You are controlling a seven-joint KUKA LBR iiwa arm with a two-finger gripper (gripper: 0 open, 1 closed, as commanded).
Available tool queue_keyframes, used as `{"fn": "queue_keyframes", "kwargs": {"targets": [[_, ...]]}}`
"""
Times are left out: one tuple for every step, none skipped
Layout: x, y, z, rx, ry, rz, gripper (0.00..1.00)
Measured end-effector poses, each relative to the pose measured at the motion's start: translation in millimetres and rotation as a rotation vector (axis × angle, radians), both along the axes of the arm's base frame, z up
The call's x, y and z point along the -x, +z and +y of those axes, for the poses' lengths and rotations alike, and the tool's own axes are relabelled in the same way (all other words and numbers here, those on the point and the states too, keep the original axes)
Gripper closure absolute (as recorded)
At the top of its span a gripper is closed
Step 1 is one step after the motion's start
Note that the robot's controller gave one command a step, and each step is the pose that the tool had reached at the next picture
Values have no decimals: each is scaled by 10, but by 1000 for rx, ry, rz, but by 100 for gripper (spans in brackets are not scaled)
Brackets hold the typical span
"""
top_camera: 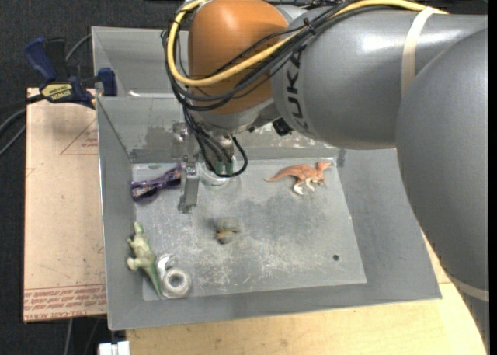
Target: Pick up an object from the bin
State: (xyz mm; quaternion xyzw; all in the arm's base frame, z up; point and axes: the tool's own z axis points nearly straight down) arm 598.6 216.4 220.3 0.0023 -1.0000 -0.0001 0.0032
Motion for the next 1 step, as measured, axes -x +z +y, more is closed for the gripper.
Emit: {"fn": "queue_keyframes", "kwargs": {"targets": [[-19, 53, -16, -1, -5, -8, 0]]}}
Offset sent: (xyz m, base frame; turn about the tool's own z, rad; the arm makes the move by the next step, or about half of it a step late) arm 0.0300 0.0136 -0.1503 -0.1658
